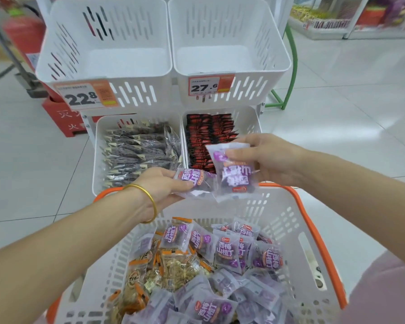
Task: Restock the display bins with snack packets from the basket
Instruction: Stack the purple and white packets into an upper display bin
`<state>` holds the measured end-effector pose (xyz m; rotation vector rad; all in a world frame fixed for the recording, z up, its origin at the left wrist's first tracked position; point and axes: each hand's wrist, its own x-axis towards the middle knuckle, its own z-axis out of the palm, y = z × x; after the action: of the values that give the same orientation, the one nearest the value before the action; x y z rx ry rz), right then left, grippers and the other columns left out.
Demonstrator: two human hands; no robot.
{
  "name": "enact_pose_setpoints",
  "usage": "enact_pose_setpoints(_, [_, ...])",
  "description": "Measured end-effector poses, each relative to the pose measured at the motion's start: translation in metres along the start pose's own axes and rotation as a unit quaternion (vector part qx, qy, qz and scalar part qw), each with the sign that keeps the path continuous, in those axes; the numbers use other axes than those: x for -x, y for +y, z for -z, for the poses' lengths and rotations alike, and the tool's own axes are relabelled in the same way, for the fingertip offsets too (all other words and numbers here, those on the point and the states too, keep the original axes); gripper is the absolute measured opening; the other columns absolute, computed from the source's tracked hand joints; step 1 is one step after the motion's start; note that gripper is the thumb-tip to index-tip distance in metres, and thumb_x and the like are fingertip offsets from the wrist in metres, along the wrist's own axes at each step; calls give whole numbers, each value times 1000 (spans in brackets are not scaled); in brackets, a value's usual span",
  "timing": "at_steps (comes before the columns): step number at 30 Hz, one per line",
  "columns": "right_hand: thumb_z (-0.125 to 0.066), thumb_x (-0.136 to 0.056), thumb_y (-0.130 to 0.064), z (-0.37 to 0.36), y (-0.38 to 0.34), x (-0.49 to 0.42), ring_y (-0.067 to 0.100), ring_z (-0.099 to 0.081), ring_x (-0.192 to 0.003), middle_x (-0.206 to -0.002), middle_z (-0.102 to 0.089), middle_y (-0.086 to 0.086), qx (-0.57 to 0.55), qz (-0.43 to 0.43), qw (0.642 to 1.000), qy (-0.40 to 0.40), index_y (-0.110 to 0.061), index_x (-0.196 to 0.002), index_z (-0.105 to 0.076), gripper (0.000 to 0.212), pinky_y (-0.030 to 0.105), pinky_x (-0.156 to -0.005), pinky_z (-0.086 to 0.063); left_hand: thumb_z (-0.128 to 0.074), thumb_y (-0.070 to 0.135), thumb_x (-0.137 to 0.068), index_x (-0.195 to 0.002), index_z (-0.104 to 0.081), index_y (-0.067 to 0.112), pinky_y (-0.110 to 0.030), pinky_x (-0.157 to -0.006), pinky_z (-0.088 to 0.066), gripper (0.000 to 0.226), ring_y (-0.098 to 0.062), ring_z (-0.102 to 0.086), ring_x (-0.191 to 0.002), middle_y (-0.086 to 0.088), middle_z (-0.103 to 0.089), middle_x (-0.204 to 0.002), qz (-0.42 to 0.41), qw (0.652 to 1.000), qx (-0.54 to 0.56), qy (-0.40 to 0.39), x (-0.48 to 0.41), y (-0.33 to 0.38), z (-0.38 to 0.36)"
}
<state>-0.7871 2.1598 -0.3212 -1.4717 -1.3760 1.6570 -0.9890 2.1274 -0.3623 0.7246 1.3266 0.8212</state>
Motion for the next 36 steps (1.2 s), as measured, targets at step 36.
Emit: enact_pose_setpoints(36, [-68,-82,0,-24,12,5,16,-63,-58,-76,-58,10,-61,74,994,48,-9,-92,-51,22,28,-55,-58,-64,37,-75,-129,-50,13,-37,-84,-56,61,-30,-65,-104,-15,-63,-121,-117,983,118,-81,11,15,-3])
